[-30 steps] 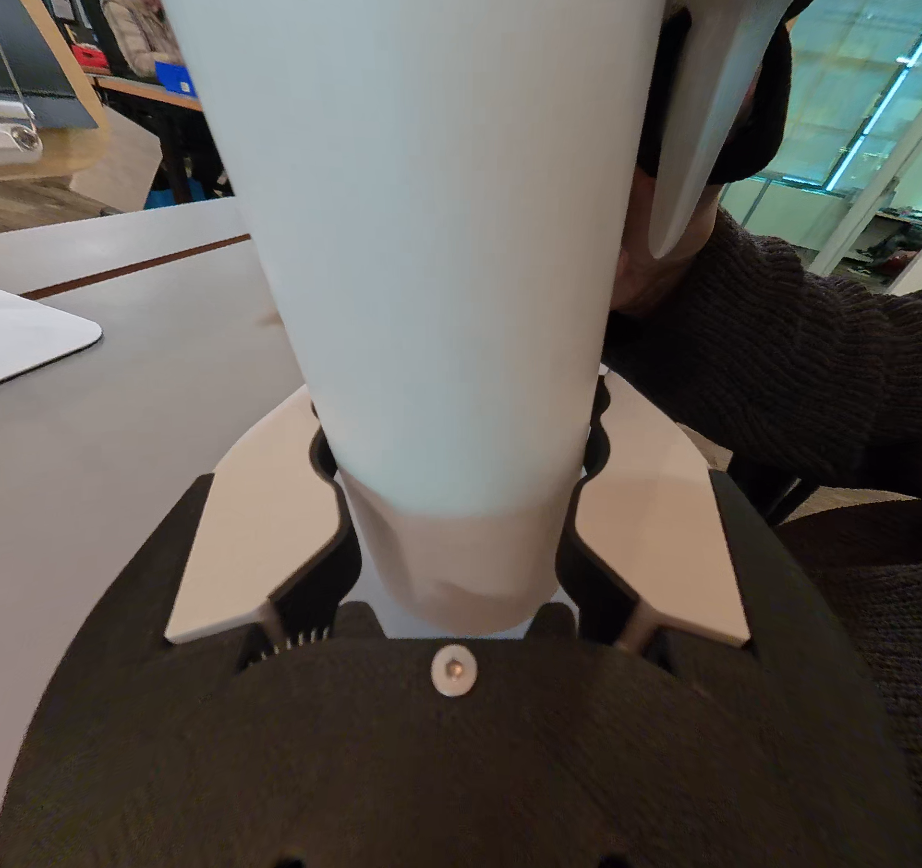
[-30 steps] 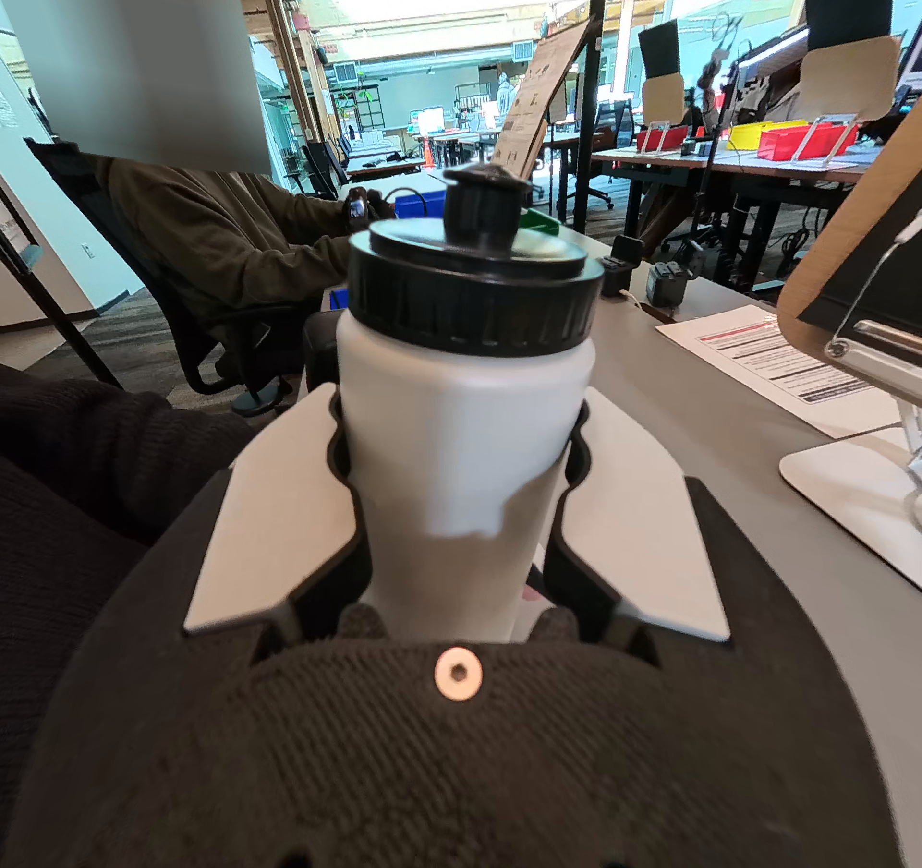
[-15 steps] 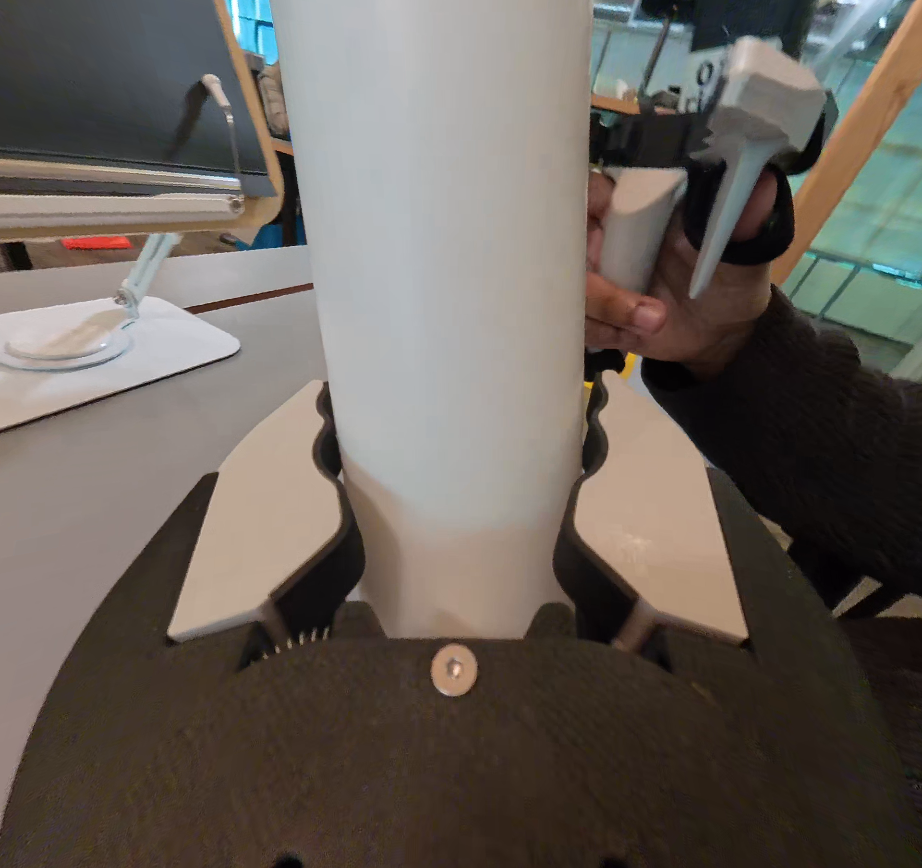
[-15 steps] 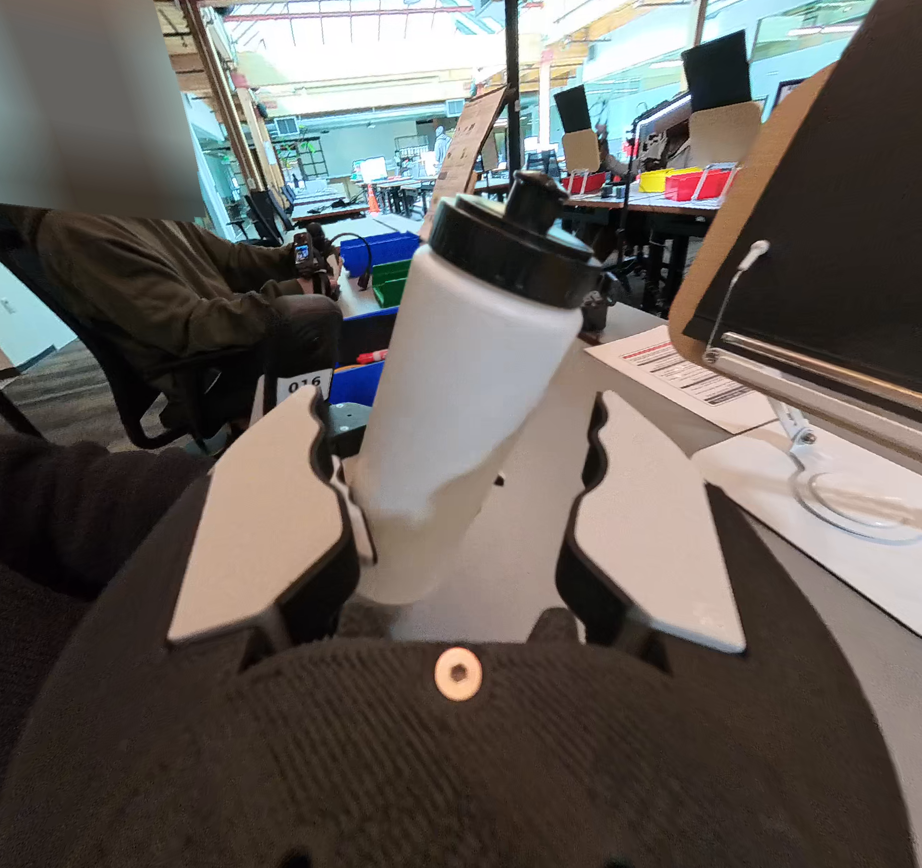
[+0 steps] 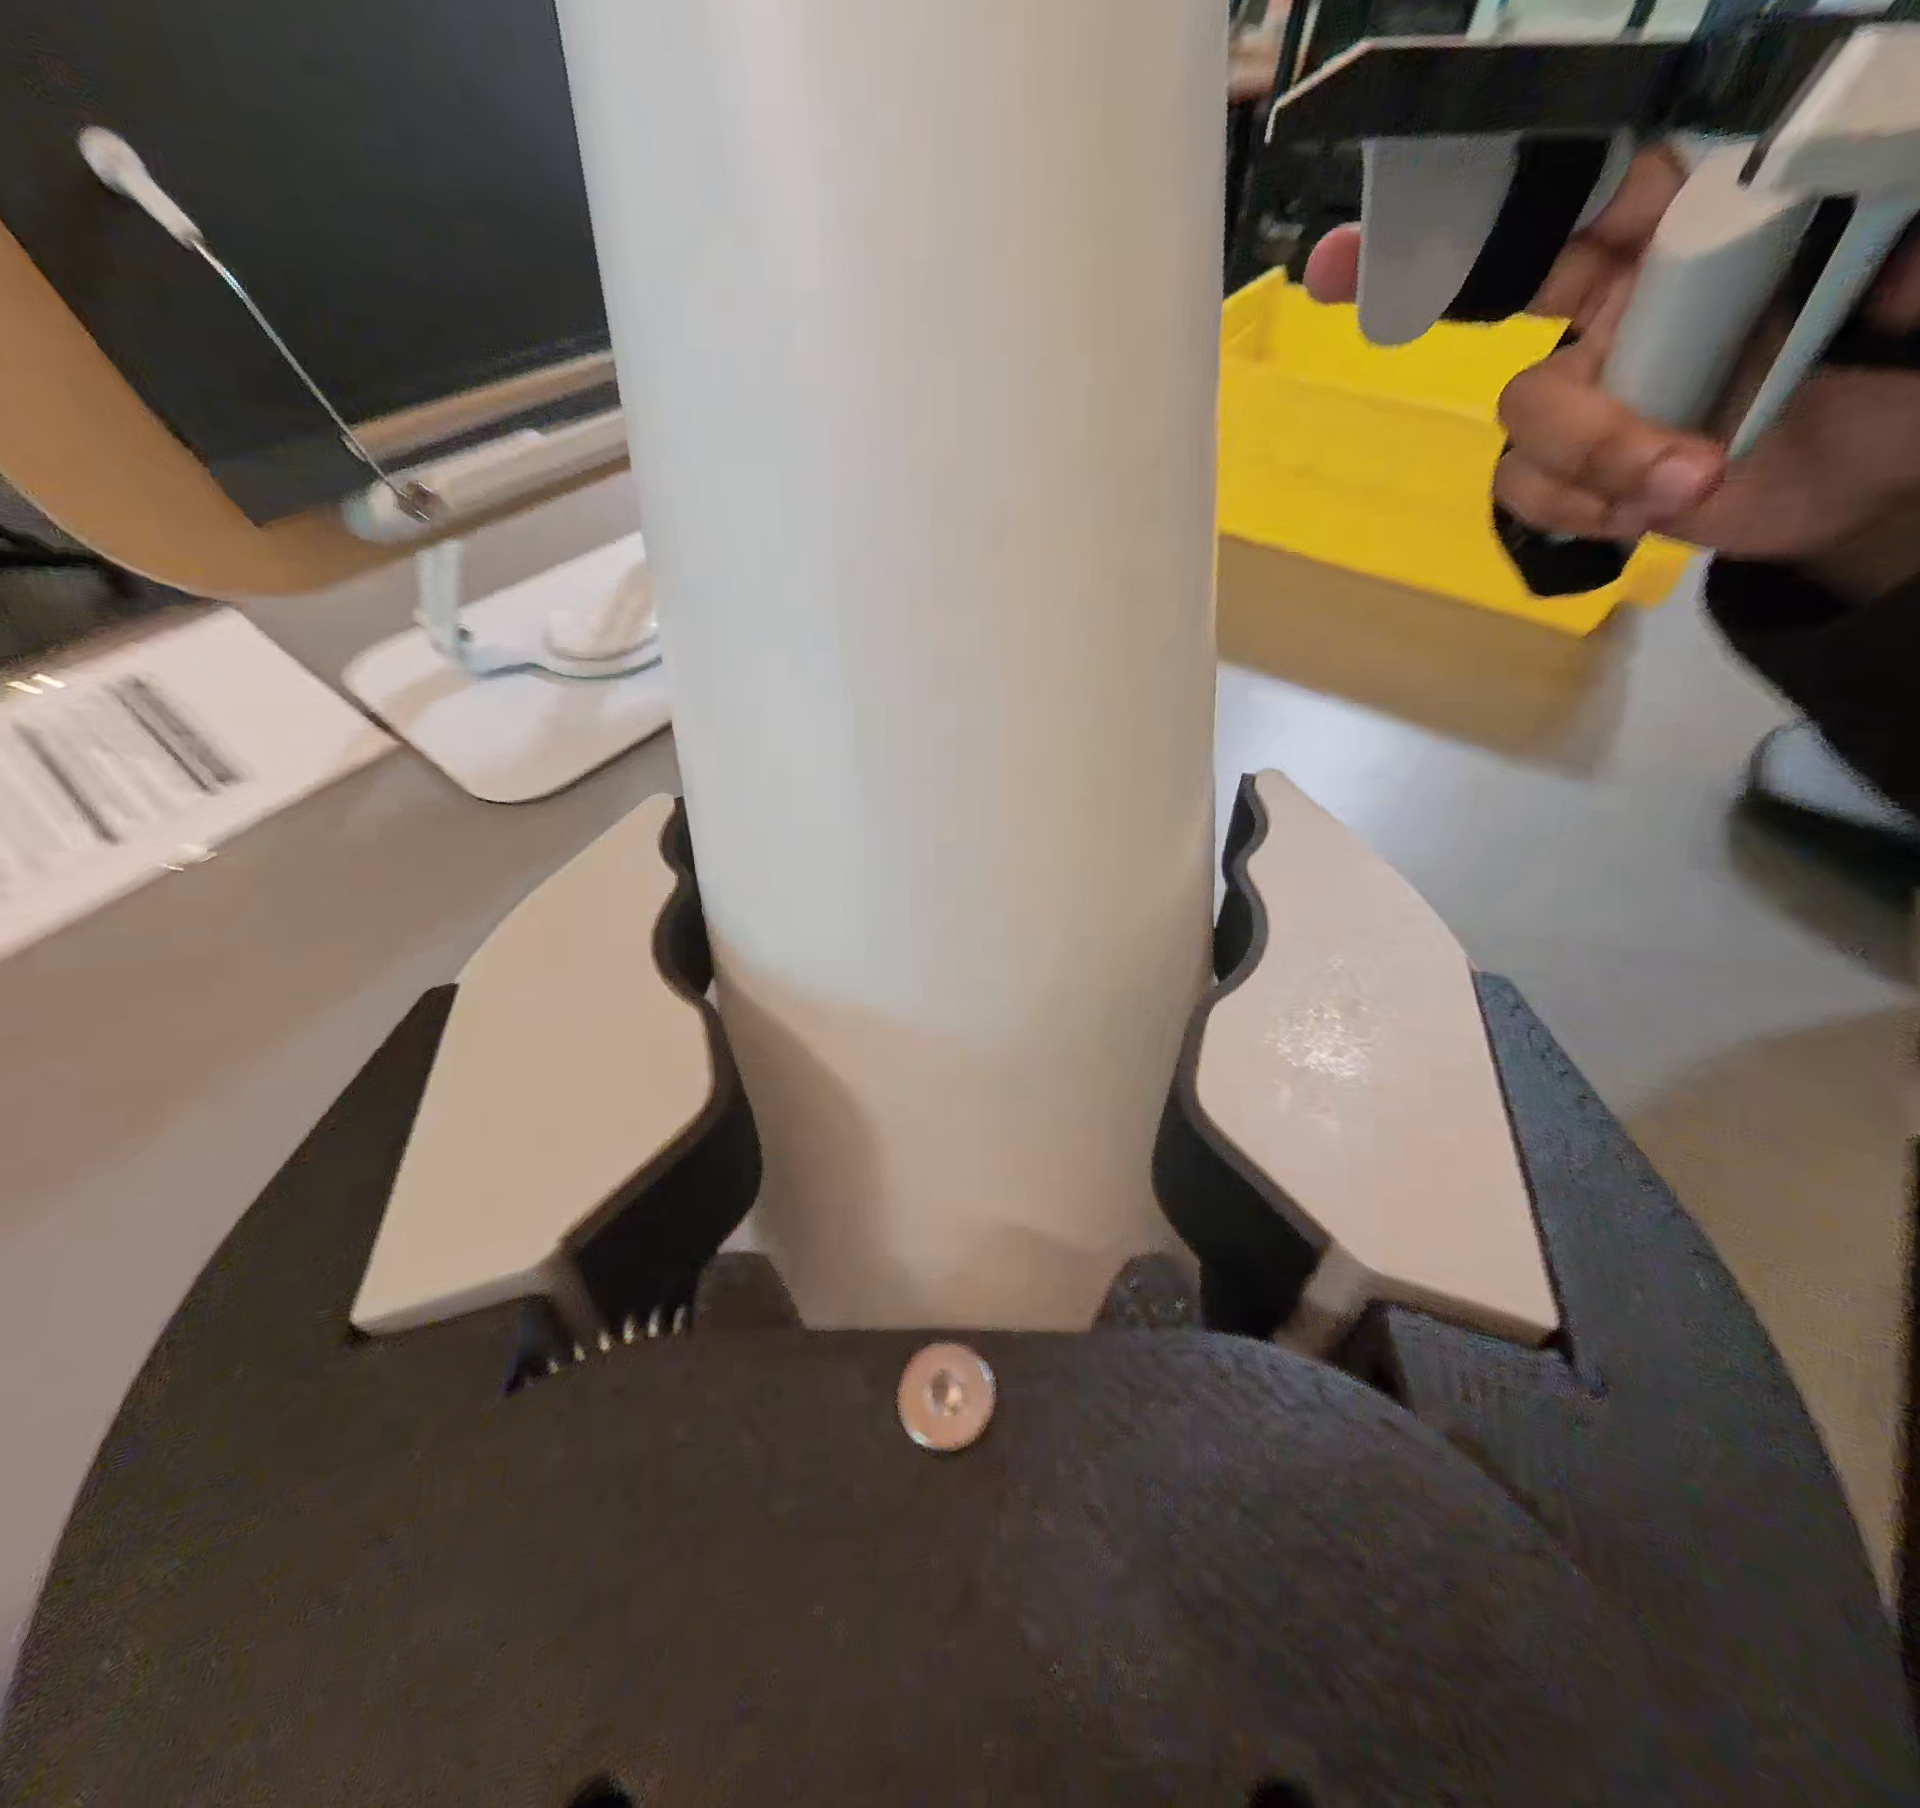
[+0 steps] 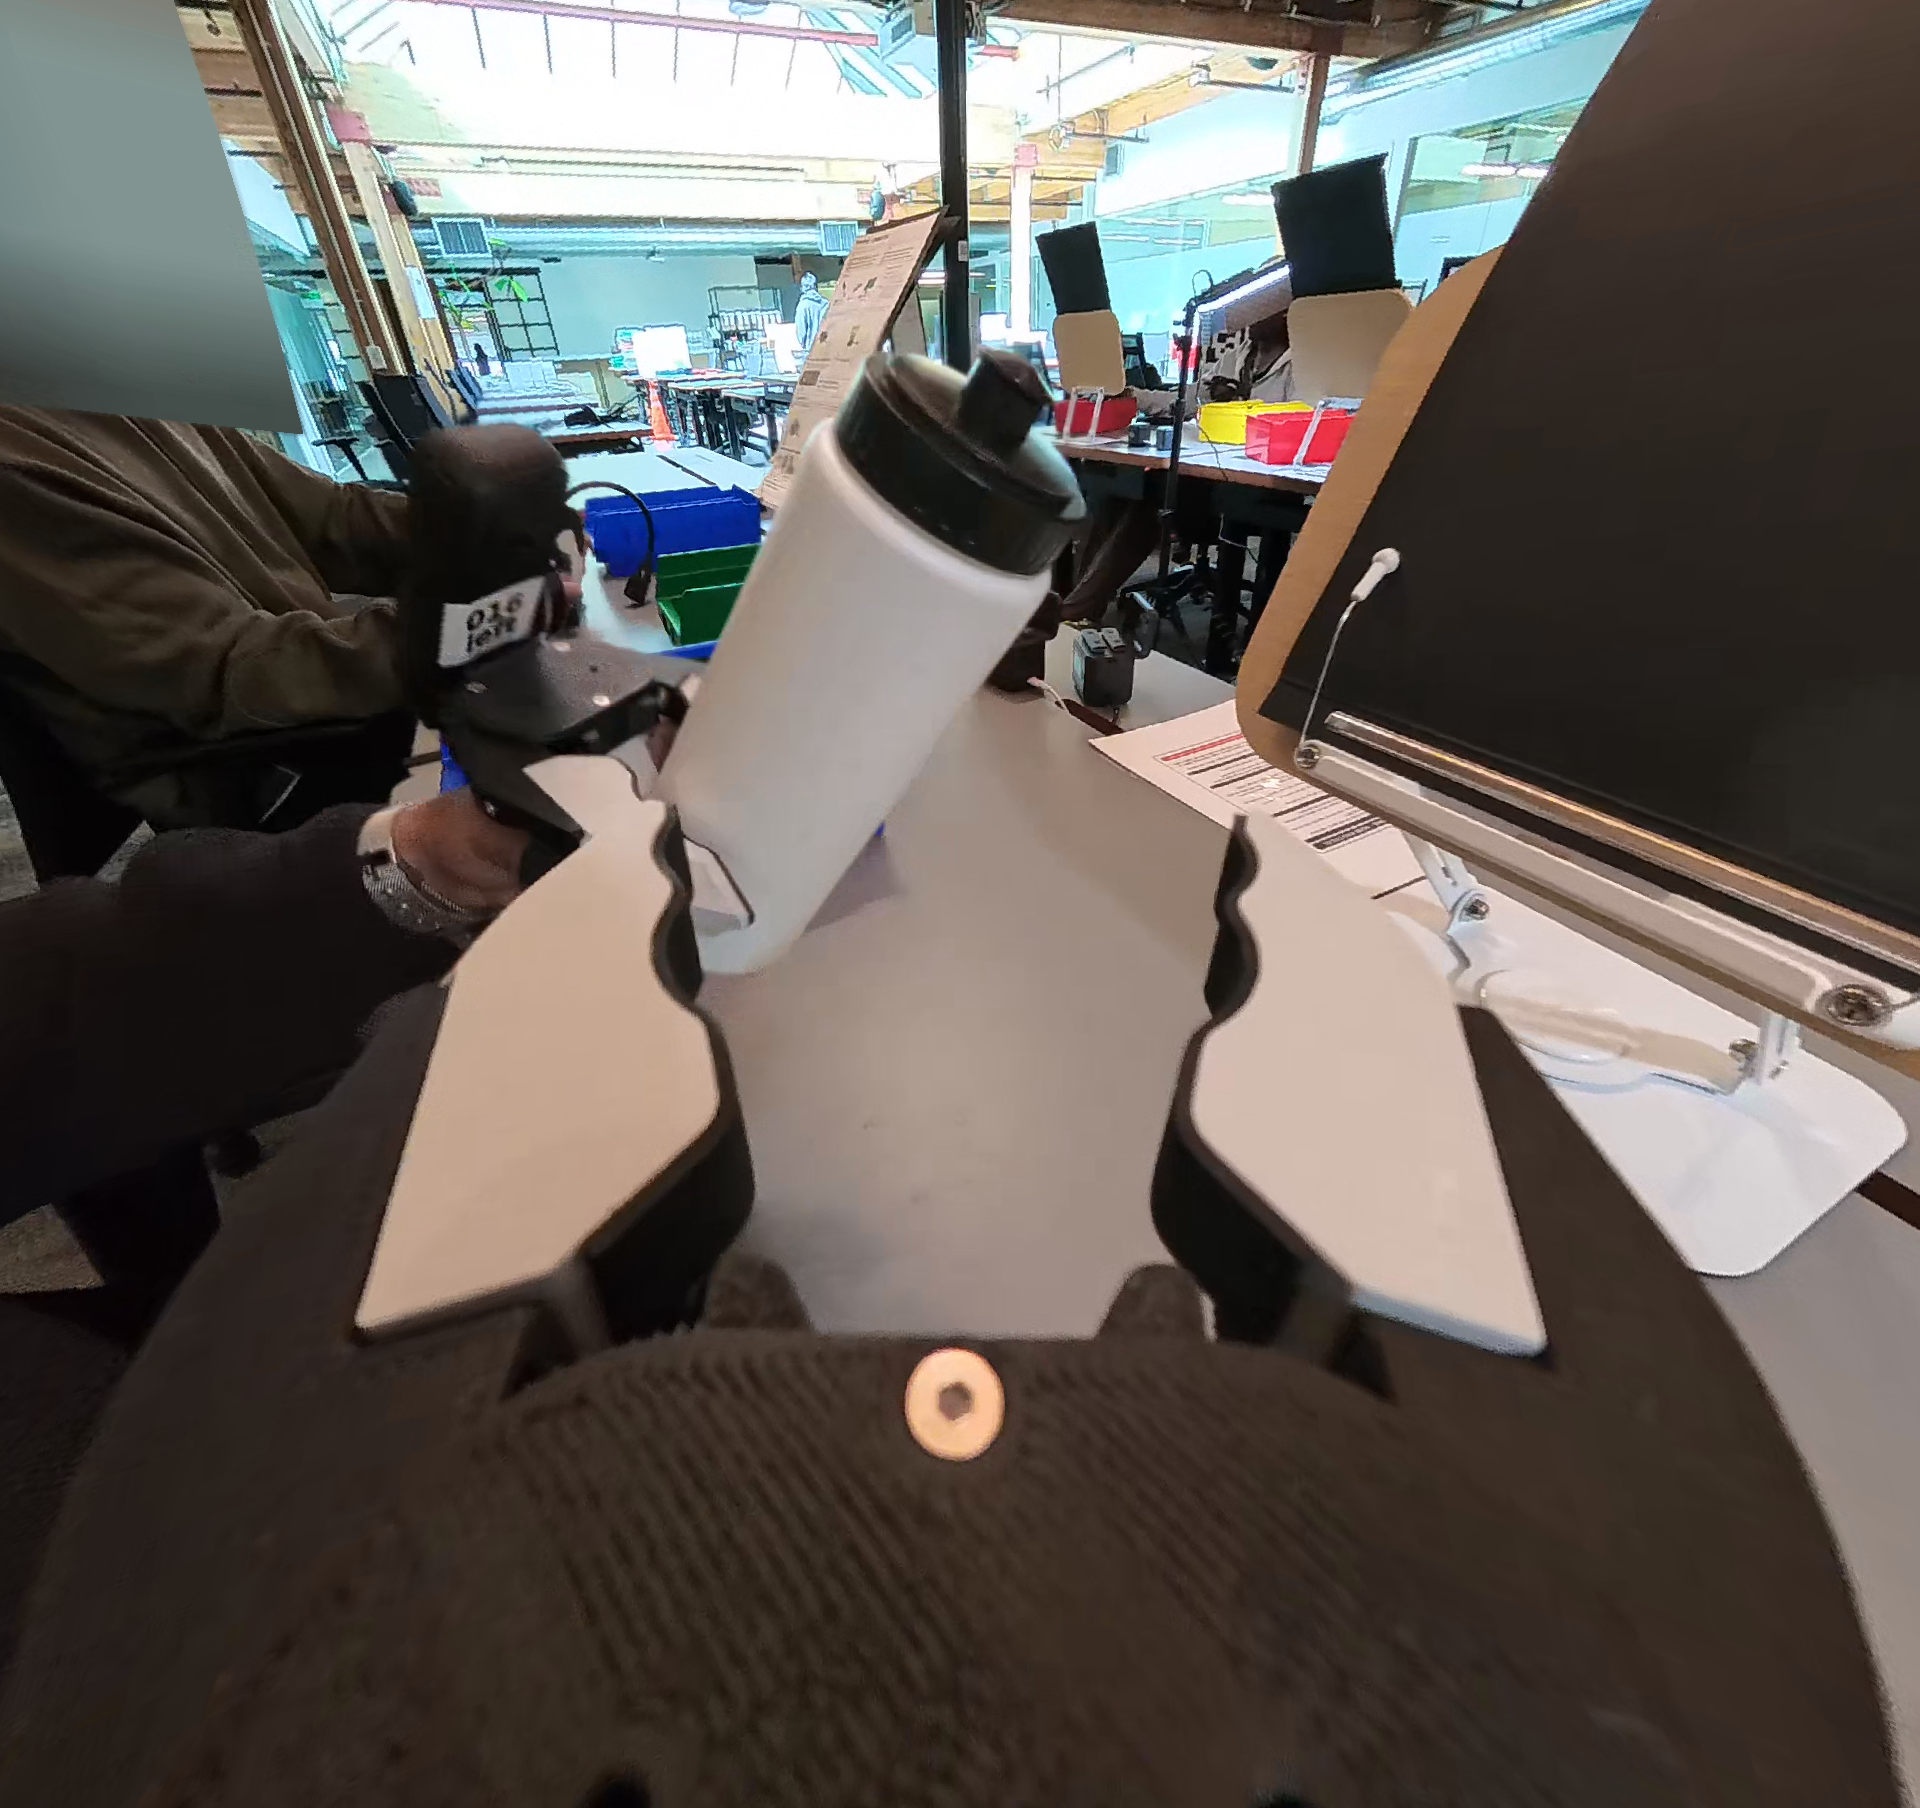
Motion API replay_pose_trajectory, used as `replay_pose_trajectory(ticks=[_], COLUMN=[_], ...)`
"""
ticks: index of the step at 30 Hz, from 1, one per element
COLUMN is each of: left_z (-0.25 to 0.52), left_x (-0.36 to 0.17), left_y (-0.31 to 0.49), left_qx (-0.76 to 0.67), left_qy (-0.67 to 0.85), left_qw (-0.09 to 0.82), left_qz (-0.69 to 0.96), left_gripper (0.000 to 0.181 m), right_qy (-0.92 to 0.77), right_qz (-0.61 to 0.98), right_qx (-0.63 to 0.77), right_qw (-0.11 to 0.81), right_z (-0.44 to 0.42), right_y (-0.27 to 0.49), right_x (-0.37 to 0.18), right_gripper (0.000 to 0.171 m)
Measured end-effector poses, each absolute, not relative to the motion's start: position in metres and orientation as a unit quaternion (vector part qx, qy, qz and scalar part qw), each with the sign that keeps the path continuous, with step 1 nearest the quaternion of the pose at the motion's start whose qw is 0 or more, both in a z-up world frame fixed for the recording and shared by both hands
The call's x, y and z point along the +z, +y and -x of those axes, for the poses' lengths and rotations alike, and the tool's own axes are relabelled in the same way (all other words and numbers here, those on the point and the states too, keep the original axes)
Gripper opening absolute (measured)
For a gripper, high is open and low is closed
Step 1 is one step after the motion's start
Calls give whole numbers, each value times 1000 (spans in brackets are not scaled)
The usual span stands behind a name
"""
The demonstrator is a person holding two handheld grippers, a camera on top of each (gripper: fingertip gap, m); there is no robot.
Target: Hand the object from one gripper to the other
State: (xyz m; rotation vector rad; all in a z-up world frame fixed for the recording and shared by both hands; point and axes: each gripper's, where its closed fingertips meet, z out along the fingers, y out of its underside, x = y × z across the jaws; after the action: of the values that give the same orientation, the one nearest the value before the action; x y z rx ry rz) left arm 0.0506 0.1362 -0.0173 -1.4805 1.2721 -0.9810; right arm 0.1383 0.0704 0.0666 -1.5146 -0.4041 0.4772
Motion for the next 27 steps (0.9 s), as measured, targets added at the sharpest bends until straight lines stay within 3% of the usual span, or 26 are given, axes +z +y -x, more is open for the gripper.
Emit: replay_pose_trajectory(ticks=[6, 14, 21, 27], left_z=[-43, -43, -43, -56], left_x=[-3, -2, -23, -38], left_y=[153, 165, 146, 125], left_qx=[-208, 31, 87, 88], left_qy=[629, 775, 859, 888], left_qw=[510, 453, 338, 295], left_qz=[549, 439, 374, 341], left_gripper=[99, 98, 99, 99], right_qy=[-177, -223, -338, -402], right_qz=[672, 693, 762, 795], right_qx=[180, 107, 23, 10], right_qw=[696, 677, 551, 455], right_z=[-156, -160, -133, -105], right_y=[62, 55, 48, 48], right_x=[80, 84, 44, 0], right_gripper=[92, 89, 89, 99])
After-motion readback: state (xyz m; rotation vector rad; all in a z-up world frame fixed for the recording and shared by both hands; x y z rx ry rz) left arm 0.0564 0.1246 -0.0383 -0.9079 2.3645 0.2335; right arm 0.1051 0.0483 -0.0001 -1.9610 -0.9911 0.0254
